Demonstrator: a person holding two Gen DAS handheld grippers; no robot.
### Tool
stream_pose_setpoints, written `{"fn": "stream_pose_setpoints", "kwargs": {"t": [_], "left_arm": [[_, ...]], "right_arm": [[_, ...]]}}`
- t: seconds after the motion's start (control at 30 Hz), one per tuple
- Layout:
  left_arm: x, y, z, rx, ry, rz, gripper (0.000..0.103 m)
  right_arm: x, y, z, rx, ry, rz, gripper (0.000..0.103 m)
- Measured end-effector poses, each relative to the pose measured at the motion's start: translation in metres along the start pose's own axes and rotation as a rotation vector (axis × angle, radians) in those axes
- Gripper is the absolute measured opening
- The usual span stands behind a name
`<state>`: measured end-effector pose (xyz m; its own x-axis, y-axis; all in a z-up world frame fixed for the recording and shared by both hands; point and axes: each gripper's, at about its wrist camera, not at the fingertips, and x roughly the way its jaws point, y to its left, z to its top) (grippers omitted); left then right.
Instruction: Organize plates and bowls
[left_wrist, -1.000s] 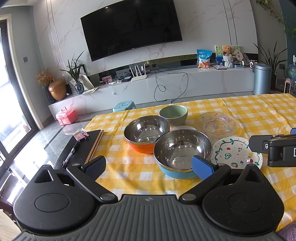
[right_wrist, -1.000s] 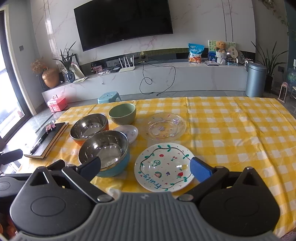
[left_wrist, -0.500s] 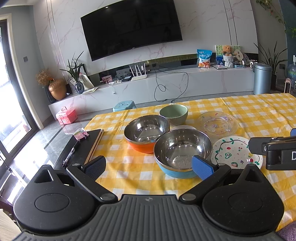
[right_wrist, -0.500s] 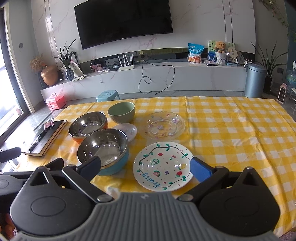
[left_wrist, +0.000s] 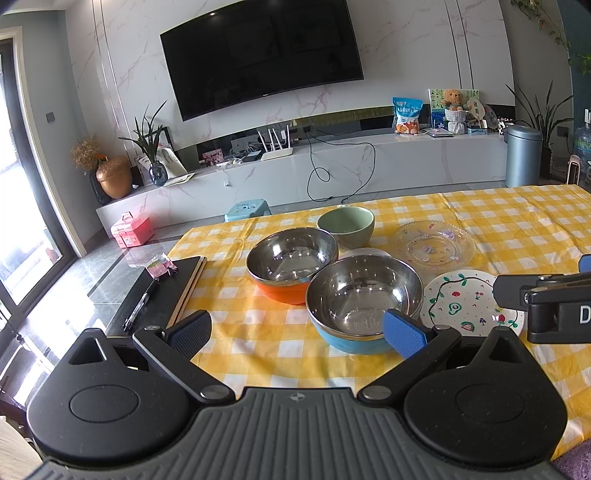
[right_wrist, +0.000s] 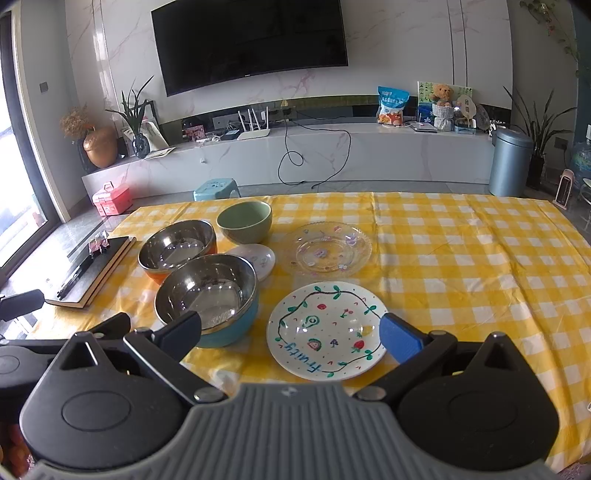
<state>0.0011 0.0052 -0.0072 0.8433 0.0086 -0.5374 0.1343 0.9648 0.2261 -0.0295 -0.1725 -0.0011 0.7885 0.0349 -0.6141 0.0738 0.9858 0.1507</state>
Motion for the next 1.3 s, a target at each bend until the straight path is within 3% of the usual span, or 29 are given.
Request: {"fn": "stream_pose_setpoints", "kwargs": {"t": [0.37,0.53,0.83,1.07,1.17,1.3], "left_arm": [[0.004,-0.001,-0.007,-0.01,0.013,0.009,0.103],[0.011,-0.004,-0.01,0.02,0.026,0.056,0.103],[0.033,0.011,-0.013,-0.087,0.077,0.021,0.103],[0.051,0.027,-0.015,-0.235,0.1,-0.014,0.075],[0.058,0.036,-0.013,-0.333,0.111,-0.069,0.066],[0.069,0.039,-0.009,-0.374,0.114,-0.102,0.06]], "right_arm": [[0.0,0.0,-0.003,-0.02,-0.014,-0.018,0.1],[0.005,0.003,-0.006,-0.037,-0.017,-0.019,0.1],[0.028,0.007,-0.013,-0.028,0.005,-0.016,0.099],[0.048,0.017,-0.012,-0.011,-0.012,0.001,0.086],[0.059,0.023,-0.009,-0.001,-0.02,0.009,0.084],[0.076,0.032,-0.003,-0.005,-0.003,0.009,0.078]]}}
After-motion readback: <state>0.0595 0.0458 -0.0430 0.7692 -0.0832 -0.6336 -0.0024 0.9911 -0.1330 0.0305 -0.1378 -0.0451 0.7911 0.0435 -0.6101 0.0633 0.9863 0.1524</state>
